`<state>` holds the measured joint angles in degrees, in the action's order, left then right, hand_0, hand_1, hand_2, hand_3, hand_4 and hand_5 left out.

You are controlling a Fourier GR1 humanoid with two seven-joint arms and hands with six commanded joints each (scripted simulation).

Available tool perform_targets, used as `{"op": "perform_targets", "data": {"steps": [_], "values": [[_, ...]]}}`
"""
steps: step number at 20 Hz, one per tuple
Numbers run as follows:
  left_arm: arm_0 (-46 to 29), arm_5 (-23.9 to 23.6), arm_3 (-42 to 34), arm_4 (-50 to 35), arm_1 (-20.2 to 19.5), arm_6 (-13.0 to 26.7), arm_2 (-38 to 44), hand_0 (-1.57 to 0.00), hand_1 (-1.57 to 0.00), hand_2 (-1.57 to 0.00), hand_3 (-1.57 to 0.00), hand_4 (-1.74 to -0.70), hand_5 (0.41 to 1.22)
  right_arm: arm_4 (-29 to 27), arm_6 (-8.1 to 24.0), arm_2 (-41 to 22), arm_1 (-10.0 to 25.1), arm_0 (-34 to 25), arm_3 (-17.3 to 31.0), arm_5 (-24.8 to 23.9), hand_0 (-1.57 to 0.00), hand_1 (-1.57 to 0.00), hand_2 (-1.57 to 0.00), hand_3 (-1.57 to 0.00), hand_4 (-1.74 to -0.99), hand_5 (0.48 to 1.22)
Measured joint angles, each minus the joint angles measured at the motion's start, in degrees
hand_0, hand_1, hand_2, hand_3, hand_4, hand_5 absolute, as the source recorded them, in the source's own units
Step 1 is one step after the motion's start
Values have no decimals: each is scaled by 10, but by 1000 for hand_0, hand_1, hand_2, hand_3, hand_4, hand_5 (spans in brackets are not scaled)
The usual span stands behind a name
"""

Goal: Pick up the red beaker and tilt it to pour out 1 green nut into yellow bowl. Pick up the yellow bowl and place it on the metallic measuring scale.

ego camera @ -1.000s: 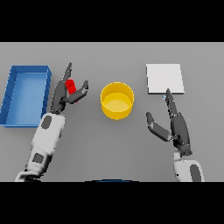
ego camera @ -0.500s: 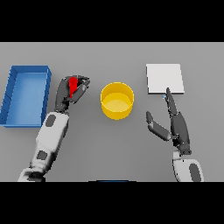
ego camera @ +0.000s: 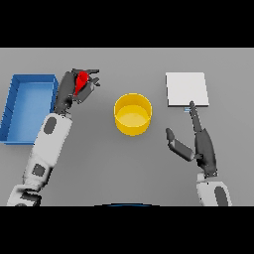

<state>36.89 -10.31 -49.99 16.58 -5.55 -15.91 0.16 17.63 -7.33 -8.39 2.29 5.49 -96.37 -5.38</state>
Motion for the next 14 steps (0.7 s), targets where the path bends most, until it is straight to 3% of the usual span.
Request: {"op": "perform_targets", "data": {"steps": [3,9,11,14], "values": [[20,18,-25,78,-38,48,-71,-1559,-1560,-1560,-1555,-1735,1132,-2,11,1,2,-11,-5,4,1,1,1,1,-1092,663],[5,49,-77,129,-59,93,-140,-1564,-1564,-1564,-1561,-1737,1149,-1,2,-2,-1,-2,-5,4,1,1,1,1,-1096,670],[39,63,-72,176,-78,123,-175,-1566,-1566,-1566,-1564,-1739,1153,-8,-2,-1,1,-2,-4,10,1,1,1,1,-1069,685],[85,105,-66,244,-96,136,-243,-1569,-1569,-1569,-1568,-1740,1186,-1,-2,-6,1,1,-3,11,1,1,1,1,-1054,691]]}}
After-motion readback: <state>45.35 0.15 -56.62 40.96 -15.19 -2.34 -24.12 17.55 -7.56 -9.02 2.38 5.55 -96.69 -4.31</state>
